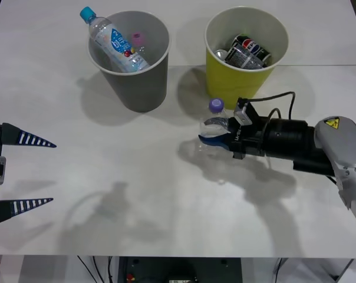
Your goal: Put the can into the green bin and the plastic bottle into the gray bin
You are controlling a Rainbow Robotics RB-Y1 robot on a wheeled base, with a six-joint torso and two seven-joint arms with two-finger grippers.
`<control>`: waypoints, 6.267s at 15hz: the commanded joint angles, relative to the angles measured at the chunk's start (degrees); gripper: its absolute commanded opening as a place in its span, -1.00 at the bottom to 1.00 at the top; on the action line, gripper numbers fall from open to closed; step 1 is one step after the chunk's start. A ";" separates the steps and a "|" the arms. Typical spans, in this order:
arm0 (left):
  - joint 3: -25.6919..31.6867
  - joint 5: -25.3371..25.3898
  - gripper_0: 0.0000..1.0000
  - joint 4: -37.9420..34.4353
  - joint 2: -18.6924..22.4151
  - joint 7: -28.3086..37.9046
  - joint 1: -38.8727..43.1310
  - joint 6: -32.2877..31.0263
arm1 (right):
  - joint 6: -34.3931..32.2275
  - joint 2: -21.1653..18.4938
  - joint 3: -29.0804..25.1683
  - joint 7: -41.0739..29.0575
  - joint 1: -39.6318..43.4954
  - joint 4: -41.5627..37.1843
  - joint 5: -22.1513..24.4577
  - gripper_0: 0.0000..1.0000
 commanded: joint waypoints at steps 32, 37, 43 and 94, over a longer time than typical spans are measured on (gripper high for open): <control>0.00 0.00 1.00 0.00 0.00 0.00 0.00 0.00 | -12.23 -11.56 12.98 -69.43 -42.48 -14.80 18.36 -1.00; 0.00 0.00 1.00 0.00 0.00 0.00 0.00 0.00 | -4.40 -5.76 19.92 -67.94 -51.97 -0.56 21.09 -1.00; 0.00 0.00 1.00 0.00 0.00 0.00 0.00 0.00 | 0.96 -0.40 27.57 -67.23 -61.02 13.76 21.79 -1.00; 0.00 0.00 1.00 0.00 0.00 0.00 0.00 0.00 | -25.15 -30.63 -26.84 -11.77 21.33 -38.18 -10.55 1.00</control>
